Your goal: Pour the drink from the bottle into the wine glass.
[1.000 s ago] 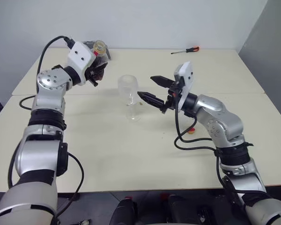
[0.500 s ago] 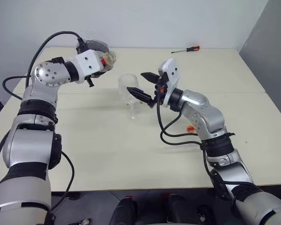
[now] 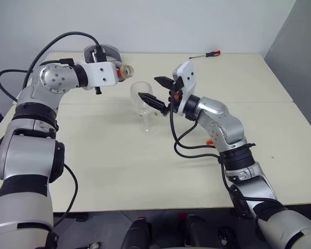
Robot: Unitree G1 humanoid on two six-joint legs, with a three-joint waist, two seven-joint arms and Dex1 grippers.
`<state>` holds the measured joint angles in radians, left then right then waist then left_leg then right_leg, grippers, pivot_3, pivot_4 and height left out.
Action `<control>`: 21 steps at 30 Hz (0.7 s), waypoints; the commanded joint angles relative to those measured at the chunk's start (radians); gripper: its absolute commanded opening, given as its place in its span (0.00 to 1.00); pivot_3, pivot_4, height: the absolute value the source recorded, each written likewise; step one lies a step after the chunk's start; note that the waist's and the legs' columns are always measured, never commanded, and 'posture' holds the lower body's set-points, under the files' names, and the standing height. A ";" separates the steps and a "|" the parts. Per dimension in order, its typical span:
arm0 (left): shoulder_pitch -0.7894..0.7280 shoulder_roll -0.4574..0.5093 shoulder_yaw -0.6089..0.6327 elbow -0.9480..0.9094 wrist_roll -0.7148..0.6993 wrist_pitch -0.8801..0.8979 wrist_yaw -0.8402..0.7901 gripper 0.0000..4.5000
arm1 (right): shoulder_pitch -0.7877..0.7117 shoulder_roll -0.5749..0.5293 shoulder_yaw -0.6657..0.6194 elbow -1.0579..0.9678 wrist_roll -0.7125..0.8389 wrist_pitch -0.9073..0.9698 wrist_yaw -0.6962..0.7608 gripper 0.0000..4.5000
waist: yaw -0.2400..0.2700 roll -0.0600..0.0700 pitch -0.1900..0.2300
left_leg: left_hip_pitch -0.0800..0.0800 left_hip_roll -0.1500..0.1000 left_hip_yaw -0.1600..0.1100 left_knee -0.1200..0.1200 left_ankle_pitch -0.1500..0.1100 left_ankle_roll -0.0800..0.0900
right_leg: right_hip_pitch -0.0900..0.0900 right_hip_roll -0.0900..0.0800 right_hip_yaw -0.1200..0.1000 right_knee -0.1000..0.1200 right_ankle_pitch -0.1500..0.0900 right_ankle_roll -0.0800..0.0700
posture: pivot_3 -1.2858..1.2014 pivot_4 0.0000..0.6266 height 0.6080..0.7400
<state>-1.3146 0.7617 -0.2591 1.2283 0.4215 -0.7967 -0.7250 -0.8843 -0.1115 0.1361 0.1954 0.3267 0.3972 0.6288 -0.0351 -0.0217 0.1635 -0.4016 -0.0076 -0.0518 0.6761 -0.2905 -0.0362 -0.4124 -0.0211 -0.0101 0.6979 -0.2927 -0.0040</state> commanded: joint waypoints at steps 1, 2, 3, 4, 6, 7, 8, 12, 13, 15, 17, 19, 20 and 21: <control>-0.062 0.026 -0.008 -0.002 0.026 -0.027 0.048 0.22 | -0.035 0.007 -0.025 -0.020 0.004 -0.021 0.001 1.00 | 0.000 0.000 0.000 | 0.000 0.000 0.000 0.000 0.000 0.000 | 0.000 0.000 0.000 0.000 0.000 0.000 | 0.52 0.24 1.00; -0.067 0.026 -0.015 0.000 0.036 -0.032 0.056 0.22 | -0.036 0.009 -0.026 -0.021 0.004 -0.021 0.000 1.00 | 0.000 0.000 0.000 | 0.000 0.000 0.000 0.000 0.000 0.000 | 0.000 0.000 0.000 0.000 0.000 0.000 | 0.52 0.24 1.00; -0.072 0.026 -0.021 0.001 0.045 -0.038 0.062 0.22 | -0.036 0.012 -0.026 -0.022 0.005 -0.021 -0.001 1.00 | 0.000 0.000 0.000 | 0.000 0.000 0.000 0.000 0.000 0.000 | 0.000 0.000 0.000 0.000 0.000 0.000 | 0.52 0.24 1.00; -0.076 0.026 -0.029 0.002 0.056 -0.047 0.069 0.22 | -0.036 0.014 -0.026 -0.024 0.006 -0.020 -0.002 1.00 | 0.000 0.000 0.000 | 0.000 0.000 0.000 0.000 0.000 0.000 | 0.000 0.000 0.000 0.000 0.000 0.000 | 0.52 0.24 1.00; -0.085 0.026 -0.043 0.007 0.077 -0.058 0.085 0.22 | -0.037 0.017 -0.026 -0.021 0.005 -0.022 -0.003 1.00 | 0.000 0.000 0.000 | 0.000 0.000 0.000 0.000 0.000 0.000 | 0.000 0.000 0.000 0.000 0.000 0.000 | 0.52 0.24 1.00; -0.090 0.026 -0.051 0.010 0.088 -0.062 0.095 0.22 | -0.036 0.018 -0.026 -0.022 0.004 -0.022 -0.003 1.00 | 0.000 0.000 0.000 | 0.000 0.000 0.000 0.000 0.000 0.000 | 0.000 0.000 0.000 0.000 0.000 0.000 | 0.52 0.24 1.00; -0.093 0.026 -0.056 0.012 0.095 -0.065 0.103 0.22 | -0.036 0.019 -0.026 -0.022 0.003 -0.022 -0.003 1.00 | 0.000 0.000 0.000 | 0.000 0.000 0.000 0.000 0.000 0.000 | 0.000 0.000 0.000 0.000 0.000 0.000 | 0.52 0.24 1.00; -0.115 0.026 -0.085 0.020 0.136 -0.081 0.145 0.22 | -0.034 0.024 -0.026 -0.025 0.005 -0.023 0.000 1.00 | 0.000 0.000 0.000 | 0.000 0.000 0.000 0.000 0.000 0.000 | 0.000 0.000 0.000 0.000 0.000 0.000 | 0.52 0.24 1.00; -0.120 0.026 -0.094 0.021 0.147 -0.085 0.155 0.22 | -0.033 0.023 -0.026 -0.025 0.004 -0.024 0.001 1.00 | 0.000 0.000 0.000 | 0.000 0.000 0.000 0.000 0.000 0.000 | 0.000 0.000 0.000 0.000 0.000 0.000 | 0.52 0.24 1.00; -0.130 0.029 -0.105 0.025 0.164 -0.091 0.170 0.22 | -0.034 0.023 -0.027 -0.025 0.004 -0.025 0.002 1.00 | 0.000 0.000 0.000 | 0.000 0.000 0.000 0.000 0.000 0.000 | 0.000 0.000 0.000 0.000 0.000 0.000 | 0.52 0.24 1.00; -0.136 0.031 -0.112 0.030 0.175 -0.094 0.181 0.22 | -0.035 0.023 -0.027 -0.025 0.003 -0.025 0.002 1.00 | 0.000 0.000 0.000 | 0.000 0.000 0.000 0.000 0.000 0.000 | 0.000 0.000 0.000 0.000 0.000 0.000 | 0.52 0.24 1.00; -0.143 0.034 -0.122 0.033 0.189 -0.099 0.193 0.22 | -0.035 0.023 -0.027 -0.025 0.003 -0.026 0.003 1.00 | 0.000 0.000 0.000 | 0.000 0.000 0.000 0.000 0.000 0.000 | 0.000 0.000 0.000 0.000 0.000 0.000 | 0.52 0.24 1.00; -0.147 0.036 -0.126 0.034 0.196 -0.100 0.197 0.22 | -0.034 0.024 -0.027 -0.026 0.002 -0.026 0.002 1.00 | 0.000 0.000 0.000 | 0.000 0.000 0.000 0.000 0.000 0.000 | 0.000 0.000 0.000 0.000 0.000 0.000 | 0.52 0.24 1.00; -0.150 0.038 -0.130 0.036 0.200 -0.102 0.201 0.22 | -0.034 0.025 -0.026 -0.027 0.002 -0.026 0.002 1.00 | 0.000 0.000 0.000 | 0.000 0.000 0.001 0.000 0.000 0.000 | 0.000 0.000 0.000 0.000 0.000 0.000 | 0.52 0.24 1.00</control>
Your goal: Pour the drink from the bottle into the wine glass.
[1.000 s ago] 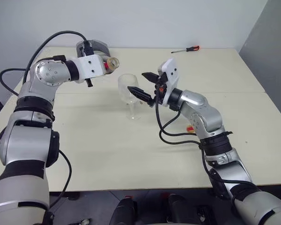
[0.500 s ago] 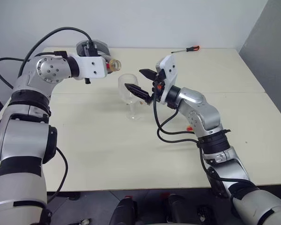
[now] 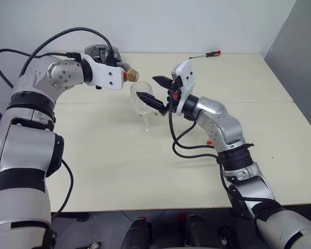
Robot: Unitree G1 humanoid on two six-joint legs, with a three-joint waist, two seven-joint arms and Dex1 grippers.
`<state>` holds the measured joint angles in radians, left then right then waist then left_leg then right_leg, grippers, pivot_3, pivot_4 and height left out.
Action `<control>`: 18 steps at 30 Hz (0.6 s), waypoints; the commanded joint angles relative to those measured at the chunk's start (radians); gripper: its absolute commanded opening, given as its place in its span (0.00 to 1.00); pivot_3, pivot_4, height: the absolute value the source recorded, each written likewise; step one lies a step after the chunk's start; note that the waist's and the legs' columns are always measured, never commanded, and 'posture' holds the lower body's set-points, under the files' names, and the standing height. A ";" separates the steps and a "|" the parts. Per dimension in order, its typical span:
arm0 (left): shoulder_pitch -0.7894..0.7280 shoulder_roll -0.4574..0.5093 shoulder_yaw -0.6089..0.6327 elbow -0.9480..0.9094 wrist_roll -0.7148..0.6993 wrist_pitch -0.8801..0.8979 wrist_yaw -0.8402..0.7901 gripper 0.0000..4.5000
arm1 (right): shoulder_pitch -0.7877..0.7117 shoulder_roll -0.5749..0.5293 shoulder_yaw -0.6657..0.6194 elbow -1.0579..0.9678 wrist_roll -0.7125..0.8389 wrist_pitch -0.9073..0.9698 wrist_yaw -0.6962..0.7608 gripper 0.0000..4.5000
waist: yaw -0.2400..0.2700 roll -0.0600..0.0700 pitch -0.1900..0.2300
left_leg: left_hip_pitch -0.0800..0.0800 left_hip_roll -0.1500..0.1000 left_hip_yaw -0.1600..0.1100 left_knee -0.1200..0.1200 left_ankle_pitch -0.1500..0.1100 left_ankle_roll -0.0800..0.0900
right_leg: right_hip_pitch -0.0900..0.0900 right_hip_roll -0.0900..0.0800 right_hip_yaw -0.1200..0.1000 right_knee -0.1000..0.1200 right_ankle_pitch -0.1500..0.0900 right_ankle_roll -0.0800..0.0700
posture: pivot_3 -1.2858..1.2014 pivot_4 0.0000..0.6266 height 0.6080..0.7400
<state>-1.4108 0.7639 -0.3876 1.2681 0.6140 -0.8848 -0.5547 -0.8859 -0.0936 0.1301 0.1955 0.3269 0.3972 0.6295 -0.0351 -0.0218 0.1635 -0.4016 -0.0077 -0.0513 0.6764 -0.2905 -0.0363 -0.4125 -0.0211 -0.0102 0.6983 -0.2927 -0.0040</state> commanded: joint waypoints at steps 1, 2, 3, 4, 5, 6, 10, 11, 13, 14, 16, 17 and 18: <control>-0.058 0.039 -0.012 -0.005 0.024 -0.018 0.041 0.22 | -0.031 0.007 -0.019 -0.028 0.002 -0.026 0.001 1.00 | 0.000 0.000 0.000 | 0.000 0.000 0.000 0.000 0.000 0.000 | 0.000 0.000 0.000 0.000 0.000 0.000 | 0.52 0.24 1.00; -0.061 0.040 -0.017 -0.004 0.033 -0.019 0.048 0.22 | -0.030 0.007 -0.019 -0.029 0.002 -0.026 0.002 1.00 | 0.000 0.000 0.000 | 0.000 0.000 0.000 0.000 0.000 0.000 | 0.000 0.000 0.000 0.000 0.000 0.000 | 0.52 0.24 1.00; -0.065 0.041 -0.021 -0.003 0.038 -0.020 0.054 0.22 | -0.028 0.007 -0.018 -0.030 0.002 -0.026 0.003 1.00 | 0.000 0.000 0.000 | 0.000 0.000 0.000 0.000 0.000 0.000 | 0.000 0.000 0.000 0.000 0.000 0.000 | 0.52 0.24 1.00; -0.069 0.042 -0.024 -0.001 0.044 -0.020 0.060 0.22 | -0.027 0.007 -0.017 -0.031 0.001 -0.026 0.003 1.00 | 0.000 0.000 0.000 | 0.000 0.000 0.000 0.000 0.000 0.000 | 0.000 0.000 0.000 0.000 0.000 0.000 | 0.52 0.24 1.00; -0.073 0.042 -0.025 0.001 0.045 -0.020 0.064 0.22 | -0.026 0.007 -0.016 -0.032 0.001 -0.026 0.003 1.00 | 0.000 0.000 0.000 | 0.000 0.000 0.000 0.000 0.000 0.000 | 0.000 0.000 0.000 0.000 0.000 0.000 | 0.52 0.24 1.00; -0.076 0.041 -0.027 0.003 0.045 -0.020 0.066 0.22 | -0.026 0.008 -0.015 -0.033 0.001 -0.026 0.003 1.00 | 0.000 0.000 0.000 | 0.000 0.000 0.000 0.000 0.000 0.000 | 0.000 0.000 0.000 0.000 0.000 0.000 | 0.52 0.24 1.00; -0.079 0.042 -0.034 0.008 0.055 -0.028 0.074 0.22 | -0.025 0.010 -0.017 -0.034 0.000 -0.027 0.000 1.00 | -0.001 0.000 0.000 | 0.000 0.000 0.000 0.000 0.000 0.000 | 0.000 0.000 0.000 0.000 0.000 0.000 | 0.52 0.24 1.00; -0.081 0.042 -0.035 0.009 0.057 -0.029 0.075 0.22 | -0.024 0.010 -0.017 -0.034 0.000 -0.028 -0.001 1.00 | -0.001 0.000 0.000 | 0.000 0.000 0.000 0.000 0.000 0.000 | 0.000 0.000 0.000 0.000 0.000 0.000 | 0.52 0.24 1.00; -0.087 0.040 -0.038 0.009 0.061 -0.031 0.078 0.22 | -0.021 0.010 -0.017 -0.036 0.000 -0.027 -0.001 1.00 | -0.001 0.000 0.000 | 0.000 0.000 0.000 0.000 0.000 0.000 | 0.000 0.000 0.000 0.000 0.000 0.000 | 0.52 0.24 1.00; -0.089 0.040 -0.041 0.009 0.065 -0.033 0.080 0.22 | -0.020 0.010 -0.016 -0.037 -0.001 -0.027 -0.001 1.00 | -0.001 0.000 0.000 | 0.000 0.000 0.000 0.000 0.000 0.000 | 0.000 0.000 0.000 0.000 0.000 0.000 | 0.52 0.24 1.00; -0.094 0.041 -0.045 0.009 0.070 -0.035 0.084 0.22 | -0.020 0.010 -0.015 -0.037 -0.001 -0.027 -0.001 1.00 | -0.001 0.000 0.000 | 0.000 0.000 0.000 0.000 0.000 0.000 | 0.000 0.000 0.000 0.000 0.000 0.000 | 0.52 0.24 1.00; -0.096 0.041 -0.047 0.010 0.073 -0.036 0.086 0.22 | -0.020 0.010 -0.015 -0.037 -0.002 -0.028 -0.001 1.00 | -0.001 0.000 0.000 | 0.000 0.000 0.000 0.000 0.000 0.000 | 0.000 0.000 0.000 0.000 0.000 0.000 | 0.52 0.24 1.00; -0.098 0.041 -0.048 0.011 0.074 -0.036 0.087 0.22 | -0.019 0.010 -0.015 -0.037 -0.003 -0.028 -0.002 1.00 | -0.001 0.000 0.000 | 0.000 0.000 0.000 0.000 0.000 0.000 | 0.000 0.000 0.000 0.000 0.000 0.000 | 0.52 0.24 1.00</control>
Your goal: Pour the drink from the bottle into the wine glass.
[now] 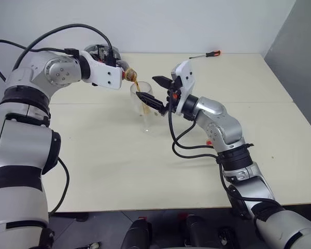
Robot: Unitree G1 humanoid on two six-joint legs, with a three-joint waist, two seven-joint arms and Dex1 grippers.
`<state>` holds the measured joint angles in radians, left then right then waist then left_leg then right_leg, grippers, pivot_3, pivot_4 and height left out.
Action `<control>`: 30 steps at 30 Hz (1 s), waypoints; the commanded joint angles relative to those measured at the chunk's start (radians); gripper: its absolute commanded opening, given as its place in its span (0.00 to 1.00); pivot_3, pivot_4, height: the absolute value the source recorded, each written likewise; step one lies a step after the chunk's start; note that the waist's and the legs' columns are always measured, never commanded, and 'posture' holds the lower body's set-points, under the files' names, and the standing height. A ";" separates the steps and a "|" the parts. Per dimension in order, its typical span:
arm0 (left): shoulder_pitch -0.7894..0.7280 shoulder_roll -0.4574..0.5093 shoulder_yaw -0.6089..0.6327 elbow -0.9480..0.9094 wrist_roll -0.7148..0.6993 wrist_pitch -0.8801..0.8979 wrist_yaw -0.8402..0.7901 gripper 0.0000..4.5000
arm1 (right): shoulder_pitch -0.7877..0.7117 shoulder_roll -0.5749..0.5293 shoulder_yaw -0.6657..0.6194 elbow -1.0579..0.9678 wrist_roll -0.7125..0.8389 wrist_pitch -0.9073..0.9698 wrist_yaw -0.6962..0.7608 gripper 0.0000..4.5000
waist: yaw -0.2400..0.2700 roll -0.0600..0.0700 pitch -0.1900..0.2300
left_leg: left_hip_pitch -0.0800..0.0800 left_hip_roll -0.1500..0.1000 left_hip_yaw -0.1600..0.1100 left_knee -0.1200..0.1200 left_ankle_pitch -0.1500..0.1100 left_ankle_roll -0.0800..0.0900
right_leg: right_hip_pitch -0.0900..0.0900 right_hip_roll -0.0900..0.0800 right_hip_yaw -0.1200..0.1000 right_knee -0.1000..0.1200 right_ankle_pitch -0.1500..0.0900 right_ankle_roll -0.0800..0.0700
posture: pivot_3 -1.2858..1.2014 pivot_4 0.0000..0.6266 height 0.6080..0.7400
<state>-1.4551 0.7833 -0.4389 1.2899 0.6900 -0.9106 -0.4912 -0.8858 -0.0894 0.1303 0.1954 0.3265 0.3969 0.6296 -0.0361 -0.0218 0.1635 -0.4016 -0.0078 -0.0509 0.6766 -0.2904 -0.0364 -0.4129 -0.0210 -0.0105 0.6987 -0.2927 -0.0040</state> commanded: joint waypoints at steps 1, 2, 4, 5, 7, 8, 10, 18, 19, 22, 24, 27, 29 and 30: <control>-0.056 0.022 0.001 -0.011 -0.002 -0.011 0.025 0.22 | -0.019 0.006 -0.015 -0.037 -0.003 -0.028 -0.003 1.00 | 0.000 0.000 0.000 | 0.000 0.000 0.000 0.000 0.000 0.000 | 0.000 0.000 0.000 0.000 0.000 0.000 | 0.52 0.24 1.00; -0.057 0.022 -0.001 -0.010 -0.001 -0.011 0.026 0.22 | -0.019 0.006 -0.015 -0.038 -0.003 -0.028 -0.004 1.00 | 0.000 0.000 0.000 | 0.000 0.000 0.000 0.000 0.000 0.000 | 0.000 0.000 0.000 0.000 0.000 0.000 | 0.52 0.24 1.00; -0.060 0.023 -0.005 -0.010 0.003 -0.014 0.030 0.22 | -0.018 0.007 -0.015 -0.039 -0.004 -0.028 -0.005 1.00 | 0.000 0.000 0.000 | 0.000 0.000 0.000 0.000 0.000 0.000 | 0.000 0.000 0.000 0.000 0.000 0.000 | 0.52 0.24 1.00; -0.061 0.023 -0.007 -0.009 0.004 -0.015 0.031 0.22 | -0.018 0.007 -0.015 -0.039 -0.004 -0.028 -0.005 1.00 | 0.000 0.000 0.000 | 0.000 0.000 0.000 0.000 0.000 0.000 | 0.000 0.000 0.000 0.000 0.000 0.000 | 0.52 0.24 1.00; -0.065 0.024 -0.013 -0.008 0.011 -0.013 0.037 0.22 | -0.019 0.007 -0.016 -0.037 -0.004 -0.029 -0.005 1.00 | 0.000 0.000 0.000 | 0.000 0.000 0.000 0.000 0.000 0.000 | 0.000 0.000 0.000 0.000 0.000 0.000 | 0.52 0.24 1.00; -0.067 0.025 -0.017 -0.007 0.018 -0.011 0.042 0.22 | -0.021 0.006 -0.017 -0.033 -0.005 -0.032 -0.005 1.00 | -0.001 0.000 0.000 | 0.000 0.000 0.000 0.000 0.000 0.000 | 0.000 0.000 0.000 0.000 0.000 0.000 | 0.52 0.24 1.00; -0.072 0.025 -0.023 -0.005 0.026 -0.010 0.051 0.22 | -0.023 0.005 -0.019 -0.028 -0.006 -0.035 -0.004 1.00 | -0.002 0.000 0.000 | 0.000 0.000 0.000 0.000 0.000 0.000 | 0.000 0.000 0.000 0.000 0.000 0.000 | 0.52 0.24 1.00; -0.086 0.029 -0.042 0.001 0.051 -0.012 0.078 0.22 | -0.029 0.005 -0.024 -0.020 -0.010 -0.041 -0.001 1.00 | -0.003 0.000 0.000 | 0.000 0.000 0.000 0.000 0.000 0.000 | 0.000 0.000 0.000 0.001 0.000 0.000 | 0.52 0.24 1.00; -0.089 0.030 -0.045 0.002 0.055 -0.012 0.081 0.22 | -0.029 0.005 -0.024 -0.019 -0.011 -0.042 -0.001 1.00 | -0.004 0.000 0.000 | 0.000 0.000 0.000 0.000 0.000 0.000 | 0.000 0.000 0.000 0.001 0.000 0.000 | 0.52 0.24 1.00; -0.098 0.031 -0.052 0.005 0.064 -0.009 0.091 0.22 | -0.030 0.007 -0.025 -0.021 -0.010 -0.041 -0.001 1.00 | -0.004 0.000 0.000 | 0.000 0.000 0.000 0.000 0.000 0.000 | -0.001 0.000 0.000 0.001 0.000 0.000 | 0.52 0.24 1.00; -0.101 0.031 -0.056 0.007 0.068 -0.010 0.096 0.22 | -0.030 0.008 -0.025 -0.021 -0.011 -0.040 -0.001 1.00 | -0.004 0.000 0.000 | 0.000 0.000 0.000 0.000 0.000 0.000 | -0.001 0.000 0.000 0.001 0.000 0.000 | 0.52 0.24 1.00; -0.104 0.030 -0.060 0.008 0.071 -0.011 0.100 0.22 | -0.032 0.009 -0.027 -0.019 -0.012 -0.040 0.000 1.00 | -0.004 0.000 0.000 | 0.000 0.000 0.001 0.000 0.000 0.000 | -0.001 0.000 0.000 0.001 0.000 0.000 | 0.52 0.24 1.00; -0.107 0.030 -0.064 0.010 0.075 -0.009 0.104 0.22 | -0.032 0.009 -0.028 -0.016 -0.014 -0.042 0.000 1.00 | -0.004 0.000 0.000 | 0.000 0.000 0.001 0.000 0.000 0.000 | -0.001 0.000 0.000 0.001 0.000 0.000 | 0.52 0.24 1.00; -0.109 0.030 -0.065 0.011 0.077 -0.008 0.106 0.22 | -0.031 0.009 -0.028 -0.015 -0.015 -0.042 -0.001 1.00 | -0.005 0.000 0.000 | 0.000 0.000 0.001 0.000 0.000 0.000 | -0.001 0.000 0.000 0.001 0.000 0.000 | 0.52 0.24 1.00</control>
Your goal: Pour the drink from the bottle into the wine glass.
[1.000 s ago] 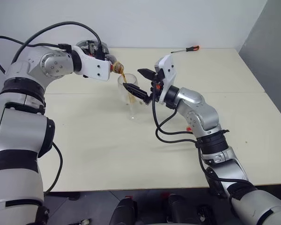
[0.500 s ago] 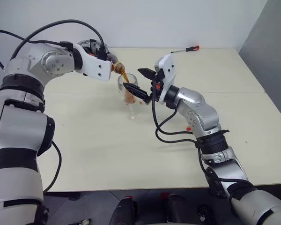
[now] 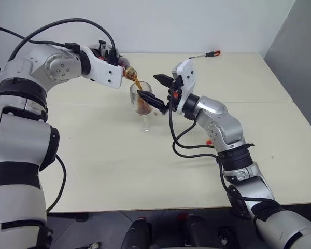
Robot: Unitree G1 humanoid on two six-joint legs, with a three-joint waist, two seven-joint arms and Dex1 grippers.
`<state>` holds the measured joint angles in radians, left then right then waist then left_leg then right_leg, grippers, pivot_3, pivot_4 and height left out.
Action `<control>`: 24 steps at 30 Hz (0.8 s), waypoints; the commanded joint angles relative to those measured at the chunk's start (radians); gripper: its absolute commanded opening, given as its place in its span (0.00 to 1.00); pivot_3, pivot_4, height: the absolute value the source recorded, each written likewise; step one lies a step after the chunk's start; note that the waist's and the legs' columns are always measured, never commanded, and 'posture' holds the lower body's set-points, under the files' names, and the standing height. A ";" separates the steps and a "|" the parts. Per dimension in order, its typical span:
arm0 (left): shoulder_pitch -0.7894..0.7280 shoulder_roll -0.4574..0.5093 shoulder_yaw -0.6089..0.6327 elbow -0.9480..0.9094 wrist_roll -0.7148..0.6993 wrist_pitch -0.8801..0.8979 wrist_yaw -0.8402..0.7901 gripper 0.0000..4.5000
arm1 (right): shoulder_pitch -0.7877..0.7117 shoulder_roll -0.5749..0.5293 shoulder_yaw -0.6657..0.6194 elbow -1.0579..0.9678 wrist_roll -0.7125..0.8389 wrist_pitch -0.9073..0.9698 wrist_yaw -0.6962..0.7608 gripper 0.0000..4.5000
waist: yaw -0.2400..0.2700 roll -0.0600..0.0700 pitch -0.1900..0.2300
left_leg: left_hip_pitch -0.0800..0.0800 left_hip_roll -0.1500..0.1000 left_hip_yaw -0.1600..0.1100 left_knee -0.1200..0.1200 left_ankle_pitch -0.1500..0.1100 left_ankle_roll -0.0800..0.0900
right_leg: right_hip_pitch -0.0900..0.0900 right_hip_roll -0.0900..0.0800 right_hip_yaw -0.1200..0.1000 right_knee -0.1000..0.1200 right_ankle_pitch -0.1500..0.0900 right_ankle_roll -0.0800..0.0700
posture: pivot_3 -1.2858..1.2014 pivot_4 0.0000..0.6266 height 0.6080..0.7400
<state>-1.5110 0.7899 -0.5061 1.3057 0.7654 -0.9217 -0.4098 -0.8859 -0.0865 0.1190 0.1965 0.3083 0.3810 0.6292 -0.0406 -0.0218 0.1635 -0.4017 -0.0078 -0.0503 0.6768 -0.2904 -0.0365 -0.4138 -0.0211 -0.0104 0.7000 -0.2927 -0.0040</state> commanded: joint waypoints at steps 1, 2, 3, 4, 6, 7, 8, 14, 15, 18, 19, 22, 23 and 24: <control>-0.055 0.024 0.001 -0.004 0.003 0.004 0.027 0.22 | -0.031 0.007 -0.017 -0.017 0.003 -0.026 -0.001 1.00 | 0.000 0.000 0.000 | 0.000 0.000 0.000 0.000 0.000 0.000 | 0.000 0.000 0.000 0.000 0.000 0.000 | 0.52 0.24 1.00; -0.057 0.025 -0.001 -0.004 0.005 0.004 0.028 0.22 | -0.030 0.007 -0.017 -0.018 0.002 -0.026 -0.001 1.00 | 0.000 0.000 0.000 | 0.000 0.000 0.000 0.000 0.000 0.000 | 0.000 0.000 0.000 0.000 0.000 0.000 | 0.52 0.24 1.00; -0.058 0.025 -0.003 -0.003 0.007 0.004 0.030 0.22 | -0.030 0.007 -0.018 -0.018 0.002 -0.025 -0.001 1.00 | 0.000 0.000 0.000 | 0.000 0.000 0.000 0.000 0.000 0.000 | 0.000 0.000 0.000 0.000 0.000 0.000 | 0.52 0.24 1.00; -0.059 0.025 -0.006 -0.003 0.009 0.003 0.032 0.22 | -0.029 0.007 -0.017 -0.020 0.002 -0.025 -0.001 1.00 | 0.000 0.000 0.000 | 0.000 0.000 0.000 0.000 0.000 0.000 | 0.000 0.000 0.000 0.000 0.000 0.000 | 0.52 0.24 1.00; -0.061 0.025 -0.010 -0.003 0.013 0.000 0.035 0.22 | -0.026 0.007 -0.016 -0.024 0.002 -0.024 -0.001 1.00 | 0.000 0.000 0.000 | 0.000 0.000 0.000 0.000 0.000 0.000 | 0.000 0.000 0.000 0.000 0.000 0.000 | 0.52 0.24 1.00; -0.061 0.025 -0.010 -0.003 0.013 0.000 0.036 0.22 | -0.024 0.007 -0.016 -0.026 0.002 -0.024 -0.001 1.00 | 0.000 0.000 0.000 | 0.000 0.000 0.000 0.000 0.000 0.000 | 0.000 0.000 0.000 0.000 0.000 0.000 | 0.52 0.24 1.00; -0.063 0.024 -0.011 -0.002 0.015 0.000 0.037 0.22 | -0.023 0.007 -0.016 -0.029 0.002 -0.023 -0.002 1.00 | 0.000 0.000 0.000 | 0.000 0.000 0.000 0.000 0.000 0.000 | 0.000 0.000 0.000 0.000 0.000 0.000 | 0.52 0.24 1.00; -0.066 0.027 -0.017 -0.002 0.023 -0.004 0.045 0.22 | -0.018 0.010 -0.014 -0.037 0.003 -0.022 -0.001 1.00 | -0.001 0.000 0.000 | 0.000 0.000 0.000 0.000 0.000 0.000 | 0.000 0.000 0.000 0.000 0.000 0.000 | 0.52 0.24 1.00; -0.067 0.028 -0.017 -0.002 0.024 -0.004 0.046 0.22 | -0.016 0.011 -0.013 -0.039 0.004 -0.021 0.000 1.00 | -0.001 0.000 0.000 | 0.000 0.000 0.000 0.000 0.000 0.000 | 0.000 0.000 0.000 0.000 0.000 0.000 | 0.52 0.24 1.00; -0.071 0.029 -0.021 -0.001 0.027 -0.003 0.050 0.22 | -0.014 0.012 -0.013 -0.043 0.004 -0.020 0.001 1.00 | -0.001 0.000 0.000 | 0.000 0.000 0.000 0.000 0.000 0.000 | 0.000 0.000 0.000 0.000 0.000 0.000 | 0.52 0.24 1.00; -0.072 0.030 -0.023 0.000 0.029 -0.001 0.051 0.22 | -0.015 0.012 -0.014 -0.042 0.004 -0.020 0.001 1.00 | -0.001 0.000 0.000 | 0.000 0.000 0.000 0.000 0.000 0.000 | 0.000 0.000 0.000 0.000 0.000 0.000 | 0.52 0.24 1.00; -0.074 0.031 -0.025 0.000 0.032 -0.004 0.054 0.22 | -0.015 0.012 -0.013 -0.043 0.002 -0.022 0.000 1.00 | -0.001 0.000 0.000 | 0.000 0.000 0.000 0.000 0.000 0.000 | 0.000 0.000 0.000 0.001 0.000 0.000 | 0.52 0.24 1.00; -0.074 0.031 -0.025 0.000 0.033 -0.006 0.055 0.22 | -0.014 0.012 -0.013 -0.044 0.002 -0.022 0.000 1.00 | -0.001 0.000 0.000 | 0.000 0.000 0.000 0.000 0.000 0.000 | 0.000 0.000 0.000 0.001 0.000 0.000 | 0.52 0.24 1.00; -0.074 0.032 -0.027 0.000 0.034 -0.007 0.056 0.22 | -0.014 0.012 -0.013 -0.044 0.002 -0.022 0.000 1.00 | -0.001 0.000 0.000 | 0.000 0.000 0.000 0.000 0.000 0.000 | -0.001 0.000 0.000 0.001 0.000 0.000 | 0.52 0.24 1.00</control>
<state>-1.5375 0.7974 -0.5408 1.3080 0.8016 -0.9245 -0.3784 -0.8856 -0.0779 0.1190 0.1996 0.3050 0.3809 0.6293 -0.0414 -0.0218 0.1635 -0.4017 -0.0079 -0.0499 0.6770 -0.2904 -0.0365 -0.4144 -0.0210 -0.0103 0.7007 -0.2927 -0.0040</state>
